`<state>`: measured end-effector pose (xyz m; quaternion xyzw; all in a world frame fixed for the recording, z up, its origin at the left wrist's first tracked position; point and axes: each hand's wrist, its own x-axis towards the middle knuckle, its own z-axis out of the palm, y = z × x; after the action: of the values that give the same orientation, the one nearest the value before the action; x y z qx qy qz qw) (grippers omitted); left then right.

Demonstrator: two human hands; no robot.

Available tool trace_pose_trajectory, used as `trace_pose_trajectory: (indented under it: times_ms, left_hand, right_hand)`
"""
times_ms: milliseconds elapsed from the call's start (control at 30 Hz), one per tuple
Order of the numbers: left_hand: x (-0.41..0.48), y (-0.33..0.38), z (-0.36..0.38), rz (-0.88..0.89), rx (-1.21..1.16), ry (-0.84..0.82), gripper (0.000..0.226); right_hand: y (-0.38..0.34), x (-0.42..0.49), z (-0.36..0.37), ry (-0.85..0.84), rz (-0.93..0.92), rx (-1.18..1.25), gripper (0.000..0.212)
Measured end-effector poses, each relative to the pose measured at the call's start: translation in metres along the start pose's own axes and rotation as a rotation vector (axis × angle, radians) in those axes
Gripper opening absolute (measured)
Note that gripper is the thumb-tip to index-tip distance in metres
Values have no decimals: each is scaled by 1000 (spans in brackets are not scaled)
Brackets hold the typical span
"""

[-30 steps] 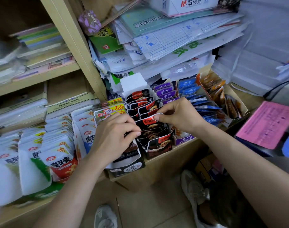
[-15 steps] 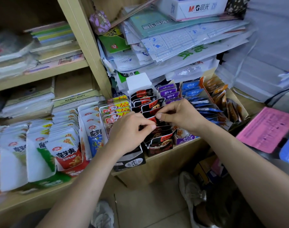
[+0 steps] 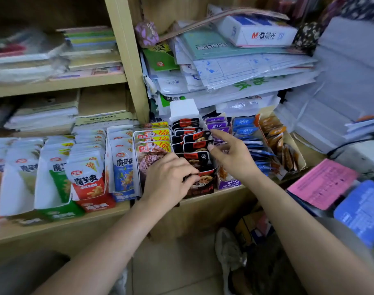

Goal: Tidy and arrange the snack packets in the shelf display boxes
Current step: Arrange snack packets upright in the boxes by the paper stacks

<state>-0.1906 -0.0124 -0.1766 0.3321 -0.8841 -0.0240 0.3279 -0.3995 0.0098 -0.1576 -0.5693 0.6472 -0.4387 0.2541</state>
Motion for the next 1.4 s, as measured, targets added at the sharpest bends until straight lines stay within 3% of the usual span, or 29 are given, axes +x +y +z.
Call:
trace_pose_trajectory:
  times_ms: [133, 267, 400, 467, 600, 767, 1067, 1167, 1233, 1400]
  left_hand:
    - [6, -7, 3, -63, -1, -12, 15]
    - [13, -15, -13, -123, -194, -144, 36]
    - [29, -41, -30, -245, -327, 22, 14]
    - [41, -57, -31, -284, -245, 47, 10]
    - [60, -71, -17, -242, -118, -132, 11]
    - [71, -72, -10, -126, -25, -186, 6]
    - [81, -66, -4, -272, -218, -126, 6]
    - [74, -64, -9, -298, -280, -108, 13]
    - [68, -63, -11, -306, -321, -70, 20]
    - [73, -53, -7, -278, -263, -58, 24]
  right_hand:
    - [-7, 20, 9, 43, 66, 54, 52]
    - [-4, 35, 11, 139, 90, 9, 30]
    - [0, 39, 8, 225, 80, -33, 32]
    - [1, 39, 6, 199, 81, -49, 33]
    - [2, 38, 3, 126, 50, -22, 39]
    - [-1, 31, 3, 56, -33, 19, 14]
    - [-2, 32, 4, -115, -28, 118, 7]
    - [1, 33, -5, -6, 4, 223, 12]
    - [7, 37, -9, 137, 25, 143, 19]
    - [9, 41, -1, 23, 4, 29, 37]
